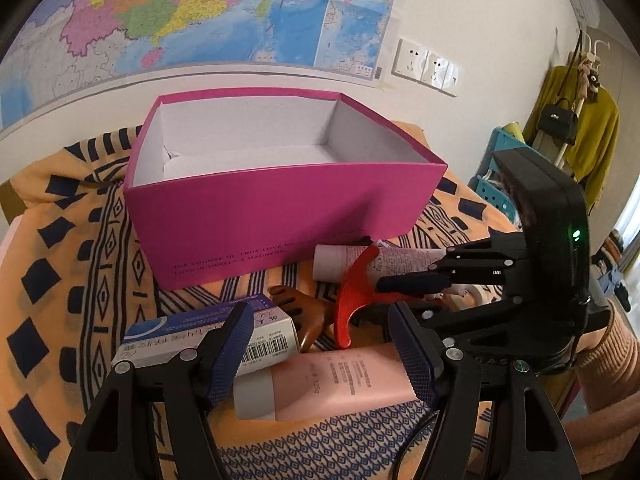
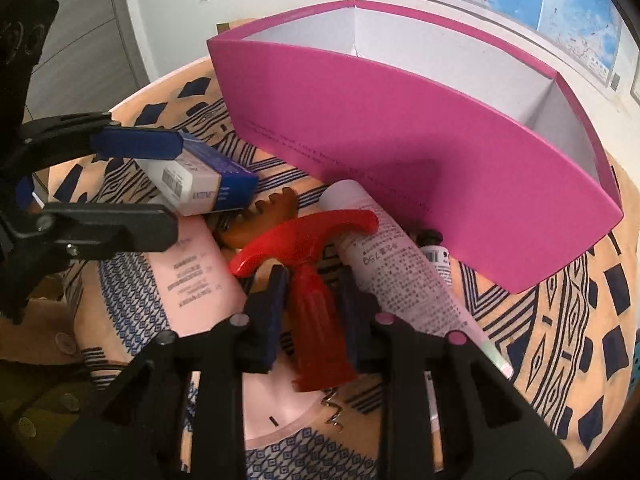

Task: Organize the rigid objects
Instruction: 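Move the right tool to the red T-shaped handle and grasp it, then carry the red handle over the magenta box and release it inside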

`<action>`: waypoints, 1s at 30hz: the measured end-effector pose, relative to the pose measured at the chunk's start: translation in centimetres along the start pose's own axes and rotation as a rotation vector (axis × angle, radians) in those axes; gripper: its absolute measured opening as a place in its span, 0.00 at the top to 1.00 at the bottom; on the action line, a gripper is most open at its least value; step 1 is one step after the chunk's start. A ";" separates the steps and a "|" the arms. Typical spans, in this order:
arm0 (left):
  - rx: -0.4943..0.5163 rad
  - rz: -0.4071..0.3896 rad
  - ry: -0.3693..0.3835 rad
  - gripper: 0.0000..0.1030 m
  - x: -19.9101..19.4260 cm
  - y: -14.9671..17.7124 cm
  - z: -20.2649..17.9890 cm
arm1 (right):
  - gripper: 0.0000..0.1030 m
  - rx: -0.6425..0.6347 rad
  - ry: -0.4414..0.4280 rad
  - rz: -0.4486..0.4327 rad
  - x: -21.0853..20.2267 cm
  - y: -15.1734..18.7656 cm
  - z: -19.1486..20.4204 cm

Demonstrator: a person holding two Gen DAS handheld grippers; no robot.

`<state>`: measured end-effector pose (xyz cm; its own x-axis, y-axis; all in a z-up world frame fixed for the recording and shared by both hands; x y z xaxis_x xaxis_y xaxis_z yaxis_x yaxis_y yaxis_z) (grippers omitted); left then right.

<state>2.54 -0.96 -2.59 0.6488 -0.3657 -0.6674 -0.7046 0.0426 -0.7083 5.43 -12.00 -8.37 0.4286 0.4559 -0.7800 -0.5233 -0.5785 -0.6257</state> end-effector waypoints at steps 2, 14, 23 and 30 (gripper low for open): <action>-0.002 0.001 0.007 0.31 -0.1 0.0 0.0 | 0.74 0.020 -0.009 -0.024 -0.7 0.2 -0.1; 0.016 0.008 0.141 0.31 0.3 -0.1 -1.8 | 0.75 0.258 -0.100 -0.201 -5.8 0.5 -2.5; 0.071 0.008 0.195 0.31 2.3 -1.9 -4.0 | 0.75 0.342 -0.151 -0.296 -7.8 -0.5 -3.2; 0.126 -0.005 0.169 0.61 2.6 -3.8 -5.4 | 0.75 0.388 -0.176 -0.349 -9.3 -1.4 -4.2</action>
Point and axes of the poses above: each gripper's, at about its wrist camera, not at the fingertips, and x roughly the way its jaws point, z to its left, y to its underside, the point moved 1 cm from there along x, roughly the way its jaws point, and after that the axes turned 3 degrees about -x, right-handed, at the moved point
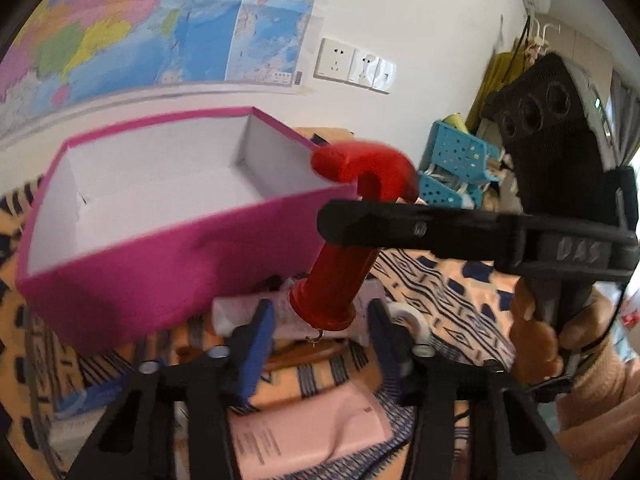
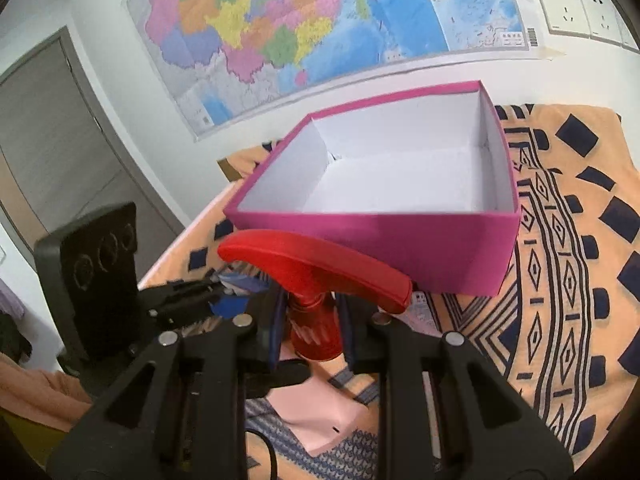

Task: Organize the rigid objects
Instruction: 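Carry the red handle over the magenta box and release it inside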

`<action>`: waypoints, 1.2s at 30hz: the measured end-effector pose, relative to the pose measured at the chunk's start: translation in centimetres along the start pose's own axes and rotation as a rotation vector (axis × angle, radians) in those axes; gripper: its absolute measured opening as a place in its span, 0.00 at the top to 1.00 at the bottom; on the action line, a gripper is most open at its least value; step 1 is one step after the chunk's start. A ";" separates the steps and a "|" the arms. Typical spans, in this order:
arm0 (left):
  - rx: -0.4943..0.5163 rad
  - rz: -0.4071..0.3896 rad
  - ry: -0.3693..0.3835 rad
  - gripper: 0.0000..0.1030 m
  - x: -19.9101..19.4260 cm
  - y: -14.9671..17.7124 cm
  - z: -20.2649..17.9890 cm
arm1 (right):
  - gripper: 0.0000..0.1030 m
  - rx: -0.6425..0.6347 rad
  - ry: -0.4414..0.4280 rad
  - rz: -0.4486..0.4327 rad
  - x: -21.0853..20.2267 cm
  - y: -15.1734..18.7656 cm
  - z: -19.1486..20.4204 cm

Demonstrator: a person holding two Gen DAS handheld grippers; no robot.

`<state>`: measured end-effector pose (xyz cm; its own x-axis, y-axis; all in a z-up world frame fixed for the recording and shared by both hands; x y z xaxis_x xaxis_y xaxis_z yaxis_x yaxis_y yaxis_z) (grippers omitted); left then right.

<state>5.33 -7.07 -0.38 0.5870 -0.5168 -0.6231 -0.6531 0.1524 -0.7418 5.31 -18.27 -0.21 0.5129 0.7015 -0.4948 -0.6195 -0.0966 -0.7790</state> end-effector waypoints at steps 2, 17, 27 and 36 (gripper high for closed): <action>0.012 -0.014 -0.012 0.66 -0.1 -1.0 0.0 | 0.75 0.015 -0.015 -0.023 -0.3 -0.9 -0.2; 0.069 -0.044 -0.147 0.73 1.1 -7.4 0.7 | 0.75 0.156 -0.069 -0.152 0.8 -7.5 -3.3; 0.020 0.047 -0.147 0.73 4.6 -7.8 3.1 | 0.75 0.336 -0.071 -0.096 4.2 -7.1 -7.5; 0.045 0.045 -0.168 0.73 5.1 -7.7 3.0 | 0.59 0.388 0.016 -0.017 4.4 -6.8 -8.4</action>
Point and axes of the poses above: each gripper's, at about its wrist camera, not at the fingertips, and x roughly the way its jaws point, z to its left, y to its underside, the point moved 1 cm from there along x, roughly the way its jaws point, and after that the axes turned 3 degrees about -x, right-handed, at the moved point
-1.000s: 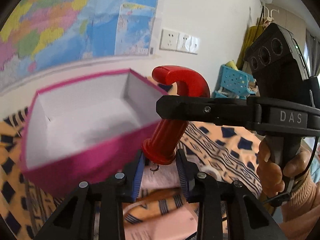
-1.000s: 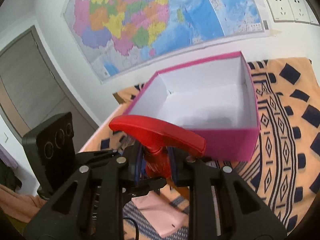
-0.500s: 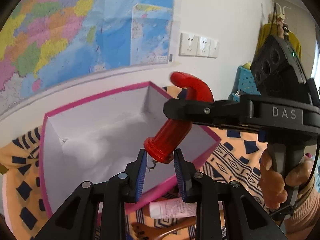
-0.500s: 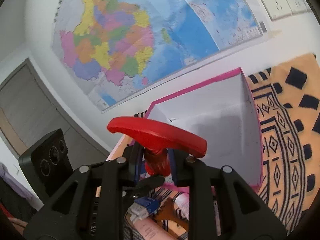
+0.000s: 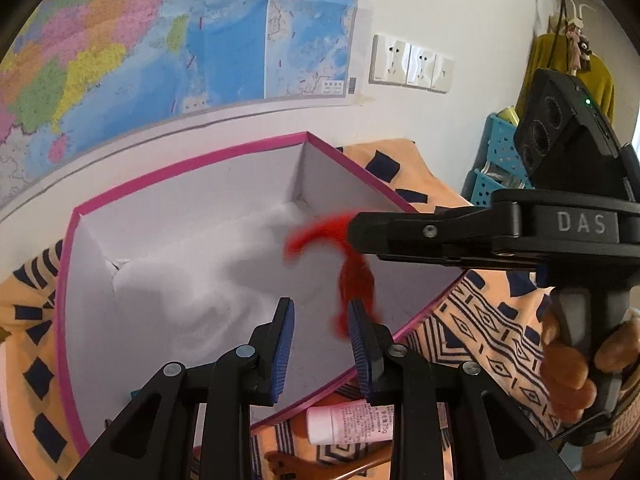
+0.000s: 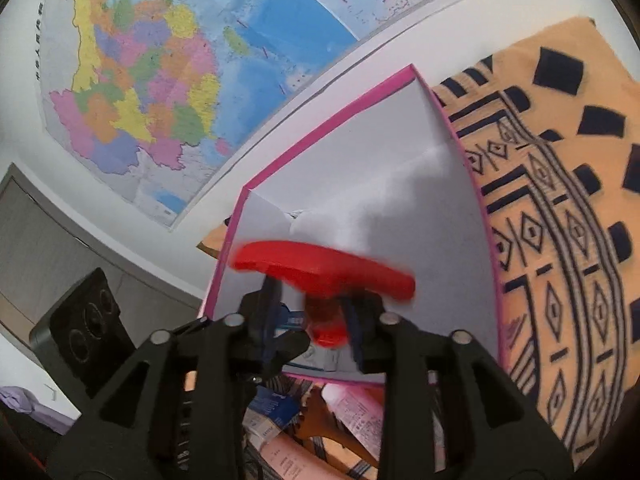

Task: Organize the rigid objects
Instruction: 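Carry the red handle over the magenta box and release it inside, then grasp the pink-and-white cosmetic tube with the right tool and lift it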

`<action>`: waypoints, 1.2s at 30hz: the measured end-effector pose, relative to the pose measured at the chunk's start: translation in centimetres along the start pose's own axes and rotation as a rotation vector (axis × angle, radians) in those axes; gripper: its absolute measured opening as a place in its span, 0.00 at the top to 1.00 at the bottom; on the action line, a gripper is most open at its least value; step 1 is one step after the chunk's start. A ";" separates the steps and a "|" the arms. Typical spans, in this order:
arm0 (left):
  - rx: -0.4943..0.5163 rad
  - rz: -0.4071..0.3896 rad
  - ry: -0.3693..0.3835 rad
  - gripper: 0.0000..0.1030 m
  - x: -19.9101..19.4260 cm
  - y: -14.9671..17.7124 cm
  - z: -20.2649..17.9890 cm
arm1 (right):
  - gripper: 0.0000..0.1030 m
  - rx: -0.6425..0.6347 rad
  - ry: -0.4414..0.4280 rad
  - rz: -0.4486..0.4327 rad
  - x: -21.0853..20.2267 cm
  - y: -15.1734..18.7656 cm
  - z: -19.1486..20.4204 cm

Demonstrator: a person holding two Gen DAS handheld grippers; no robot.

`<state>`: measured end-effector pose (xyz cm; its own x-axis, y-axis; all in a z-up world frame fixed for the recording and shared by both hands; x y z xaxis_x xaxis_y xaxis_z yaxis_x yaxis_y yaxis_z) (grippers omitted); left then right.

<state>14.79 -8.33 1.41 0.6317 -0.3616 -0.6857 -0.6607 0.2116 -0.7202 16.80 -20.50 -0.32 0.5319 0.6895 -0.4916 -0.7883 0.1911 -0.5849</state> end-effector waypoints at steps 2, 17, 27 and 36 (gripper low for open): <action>0.006 -0.017 -0.004 0.70 -0.6 0.3 -0.1 | 0.57 0.000 0.008 -0.004 -0.6 0.3 0.1; -0.028 -0.106 -0.003 0.50 -6.6 5.3 0.8 | 0.49 -0.201 0.091 -0.046 -6.4 5.4 1.0; -0.096 0.026 0.022 0.49 -3.3 8.8 1.1 | 0.49 -0.187 0.211 0.046 -6.1 11.0 -2.4; -0.134 0.090 0.053 0.49 -0.6 9.2 1.2 | 0.49 -0.188 0.229 0.088 -5.3 13.7 -3.2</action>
Point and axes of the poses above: each gripper's, at about its wrist camera, not at the fingertips, and x roughly the way its jaws point, z to its left, y to its underside, the point moved 1 cm from there along x, roughly the way its jaws point, and after that the axes turned 3 degrees about -x, right-handed, at the moved point
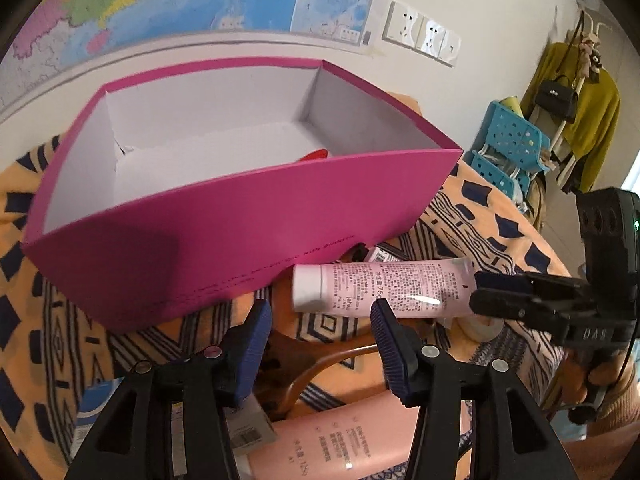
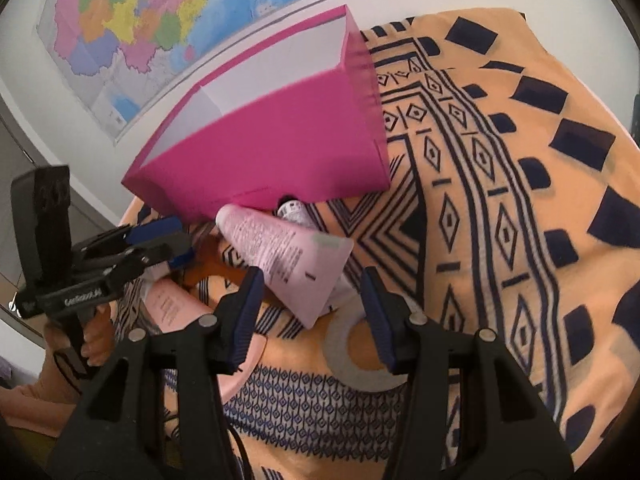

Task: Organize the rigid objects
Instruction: 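Grasp the pink-and-white cosmetic tube with the right tool and lift it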

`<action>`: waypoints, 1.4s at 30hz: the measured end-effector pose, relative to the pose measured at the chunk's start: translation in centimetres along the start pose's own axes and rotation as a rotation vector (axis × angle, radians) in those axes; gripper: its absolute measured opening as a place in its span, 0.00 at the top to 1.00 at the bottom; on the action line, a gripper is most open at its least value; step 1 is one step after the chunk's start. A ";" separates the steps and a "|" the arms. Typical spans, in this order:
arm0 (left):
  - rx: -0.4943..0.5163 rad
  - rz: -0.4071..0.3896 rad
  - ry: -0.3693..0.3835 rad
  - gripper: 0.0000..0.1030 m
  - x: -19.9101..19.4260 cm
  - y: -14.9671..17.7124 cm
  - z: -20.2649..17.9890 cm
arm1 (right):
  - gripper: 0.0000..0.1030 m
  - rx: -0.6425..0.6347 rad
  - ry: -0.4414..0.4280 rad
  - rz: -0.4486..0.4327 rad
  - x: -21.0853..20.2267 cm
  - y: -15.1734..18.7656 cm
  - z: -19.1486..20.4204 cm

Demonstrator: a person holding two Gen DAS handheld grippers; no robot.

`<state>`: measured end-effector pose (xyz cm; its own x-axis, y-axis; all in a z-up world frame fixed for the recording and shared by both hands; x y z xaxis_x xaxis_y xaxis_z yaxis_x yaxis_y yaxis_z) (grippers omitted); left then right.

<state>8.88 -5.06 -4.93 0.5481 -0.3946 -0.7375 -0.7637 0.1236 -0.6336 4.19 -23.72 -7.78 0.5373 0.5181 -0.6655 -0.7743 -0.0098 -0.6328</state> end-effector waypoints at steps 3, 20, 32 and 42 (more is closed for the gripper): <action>-0.009 0.013 0.009 0.49 0.6 -0.2 0.1 | 0.50 -0.011 0.011 -0.003 0.2 0.1 0.1; -0.012 0.060 0.045 0.49 2.8 -1.3 -0.4 | 0.66 -0.010 0.009 -0.006 0.8 0.1 0.1; 0.038 0.046 0.068 0.49 2.2 -0.9 -2.5 | 0.79 -0.047 0.023 -0.022 0.5 -0.4 0.7; -0.008 0.044 -0.006 0.48 2.4 -1.6 0.2 | 0.81 0.000 0.030 -0.008 1.0 -0.3 -0.7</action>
<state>11.45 -6.04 -5.75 0.5158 -0.3833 -0.7662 -0.7898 0.1337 -0.5986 5.16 -23.78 -8.51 0.5530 0.4924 -0.6722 -0.7700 -0.0062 -0.6380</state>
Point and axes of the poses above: each gripper's, at about its wrist camera, not at the fingertips, and x roughly the way its jaws point, z to its left, y to its underside, the point moved 1 cm from there along x, roughly the way its jaws point, and after that the axes turned 3 degrees about -x, right-handed, at the moved point
